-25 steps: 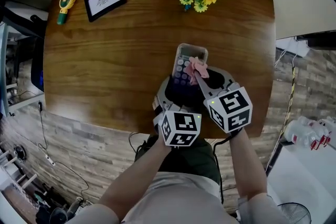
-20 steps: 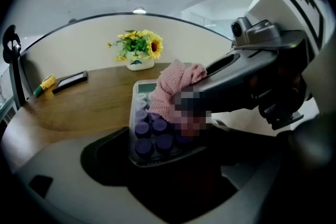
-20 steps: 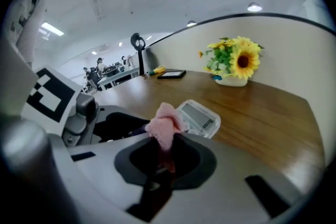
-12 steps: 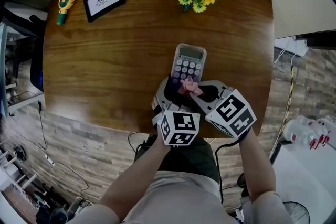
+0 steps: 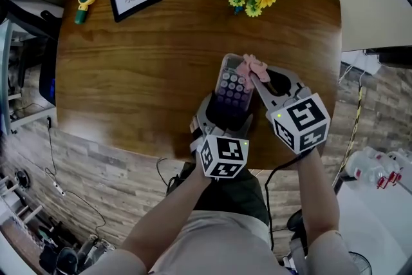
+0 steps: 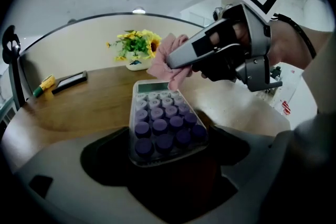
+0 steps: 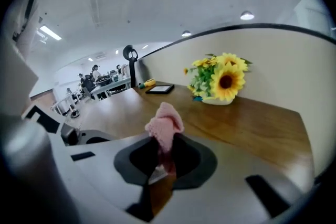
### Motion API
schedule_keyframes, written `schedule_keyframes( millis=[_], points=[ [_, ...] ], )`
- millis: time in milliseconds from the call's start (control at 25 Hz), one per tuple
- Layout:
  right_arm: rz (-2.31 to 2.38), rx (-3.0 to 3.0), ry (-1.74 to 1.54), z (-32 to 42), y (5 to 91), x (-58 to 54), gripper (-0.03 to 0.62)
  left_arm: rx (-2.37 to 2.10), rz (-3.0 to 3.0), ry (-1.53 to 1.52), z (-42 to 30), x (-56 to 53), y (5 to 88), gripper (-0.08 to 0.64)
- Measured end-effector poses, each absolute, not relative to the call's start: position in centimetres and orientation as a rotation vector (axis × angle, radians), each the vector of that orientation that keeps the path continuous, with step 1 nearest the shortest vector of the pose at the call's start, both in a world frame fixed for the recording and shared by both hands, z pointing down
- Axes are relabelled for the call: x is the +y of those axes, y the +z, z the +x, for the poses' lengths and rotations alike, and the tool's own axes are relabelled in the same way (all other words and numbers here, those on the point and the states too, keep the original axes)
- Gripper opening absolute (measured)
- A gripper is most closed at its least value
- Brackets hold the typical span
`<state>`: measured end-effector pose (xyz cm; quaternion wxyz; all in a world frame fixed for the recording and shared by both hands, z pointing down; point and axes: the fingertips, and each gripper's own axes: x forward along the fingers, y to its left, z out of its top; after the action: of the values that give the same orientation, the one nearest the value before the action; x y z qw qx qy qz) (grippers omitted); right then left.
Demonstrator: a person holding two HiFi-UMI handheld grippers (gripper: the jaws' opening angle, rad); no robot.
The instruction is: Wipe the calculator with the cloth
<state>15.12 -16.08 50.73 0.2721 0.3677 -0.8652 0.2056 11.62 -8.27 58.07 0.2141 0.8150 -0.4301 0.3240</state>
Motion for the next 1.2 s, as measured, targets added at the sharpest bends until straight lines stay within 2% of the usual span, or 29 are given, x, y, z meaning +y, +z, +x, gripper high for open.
schedule_keyframes(
  millis=[400,640,960,1080,1200],
  points=[
    [0.832,-2.297,0.556,11.1,54.2,-13.8,0.046,-1.189,2.260,0.901,11.5,-8.3,58.1,0.468],
    [0.570,-2.332,0.528,8.8,54.3,-10.2,0.044,-1.189,2.262,0.902,11.5,-8.2,58.1,0.468],
    [0.006,-2.293,0.683,8.8,53.8,-5.7,0.043,-1.185,2.260,0.902,11.6,-8.2,58.0,0.468],
    [0.046,-2.307,0.647,10.2,53.0,-6.8,0.044,-1.183,2.262,0.901,11.6,-8.2,58.0,0.468],
    [0.285,-2.339,0.530,11.8,51.9,-10.3,0.049,-1.184,2.265,0.902,11.5,-8.2,58.0,0.468]
  ],
)
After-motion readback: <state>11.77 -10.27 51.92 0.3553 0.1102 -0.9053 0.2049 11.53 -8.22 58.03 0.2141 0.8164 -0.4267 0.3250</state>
